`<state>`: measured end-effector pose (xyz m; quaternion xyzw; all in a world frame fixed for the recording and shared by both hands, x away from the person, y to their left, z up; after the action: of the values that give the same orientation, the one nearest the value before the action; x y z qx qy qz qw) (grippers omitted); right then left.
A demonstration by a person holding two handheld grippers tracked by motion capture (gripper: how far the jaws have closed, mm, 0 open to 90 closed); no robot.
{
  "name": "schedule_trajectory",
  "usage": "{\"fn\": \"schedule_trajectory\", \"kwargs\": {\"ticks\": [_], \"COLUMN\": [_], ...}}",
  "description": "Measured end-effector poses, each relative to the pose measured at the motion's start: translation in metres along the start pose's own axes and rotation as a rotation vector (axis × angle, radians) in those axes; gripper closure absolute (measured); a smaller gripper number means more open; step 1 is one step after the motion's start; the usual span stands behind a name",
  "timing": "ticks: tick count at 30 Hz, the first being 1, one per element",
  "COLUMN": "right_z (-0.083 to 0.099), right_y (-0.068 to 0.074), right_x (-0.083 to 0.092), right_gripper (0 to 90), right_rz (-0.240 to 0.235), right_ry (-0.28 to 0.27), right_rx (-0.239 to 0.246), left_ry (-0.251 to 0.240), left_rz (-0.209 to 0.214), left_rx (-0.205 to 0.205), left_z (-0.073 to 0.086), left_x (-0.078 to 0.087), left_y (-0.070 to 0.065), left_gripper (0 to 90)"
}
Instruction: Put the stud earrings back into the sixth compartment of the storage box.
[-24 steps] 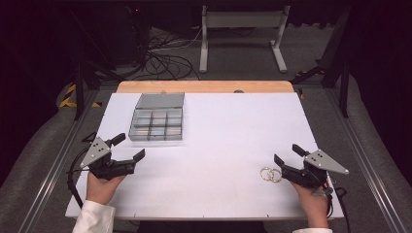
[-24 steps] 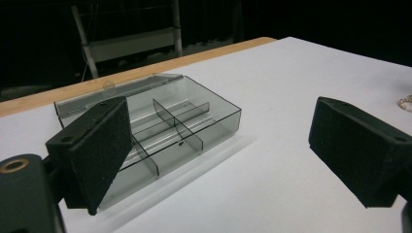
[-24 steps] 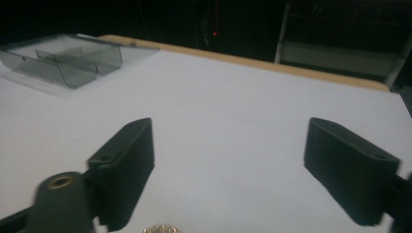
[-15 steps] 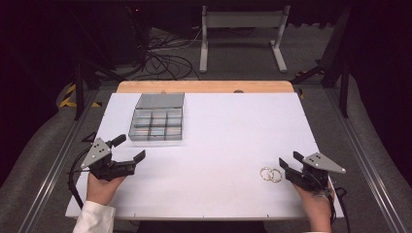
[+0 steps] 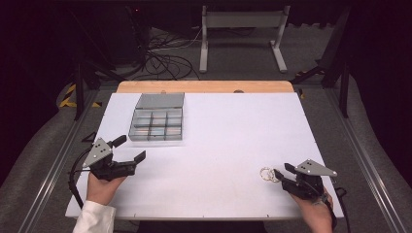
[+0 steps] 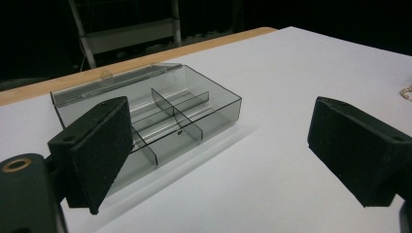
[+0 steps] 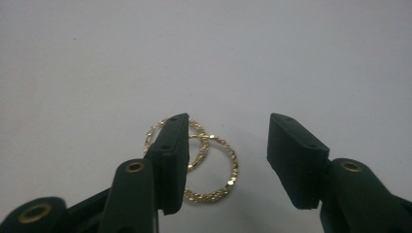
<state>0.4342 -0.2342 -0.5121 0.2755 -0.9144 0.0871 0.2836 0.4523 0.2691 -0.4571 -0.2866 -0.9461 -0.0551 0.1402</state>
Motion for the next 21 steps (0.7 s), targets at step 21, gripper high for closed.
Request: {"fn": "schedule_trajectory", "kwargs": {"ticks": [21], "right_z": [0.017], "right_y": [0.011], "right_x": [-0.013], "right_gripper": [71.5], "right_rz": [-0.117], "right_ry": [0.111], "right_rx": [0.062], "left_ry": [0.009], "left_rz": [0.011], "left_rx": [0.008], "left_z": [0.002], "left_x": [0.0], "left_y": [0.001], "left_gripper": [10.8]}}
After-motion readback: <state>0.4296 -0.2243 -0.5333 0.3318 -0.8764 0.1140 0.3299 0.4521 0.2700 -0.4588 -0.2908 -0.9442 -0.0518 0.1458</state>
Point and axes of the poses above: each handheld gripper's, and its own axes: x roughly backward along the jaws, z roughly out of its underside, y roughly to its left, the point moved 6 cm from there along -x, roughly forward along the jaws, and after that the axes turned 3 degrees about -z, right-handed, at the moved point
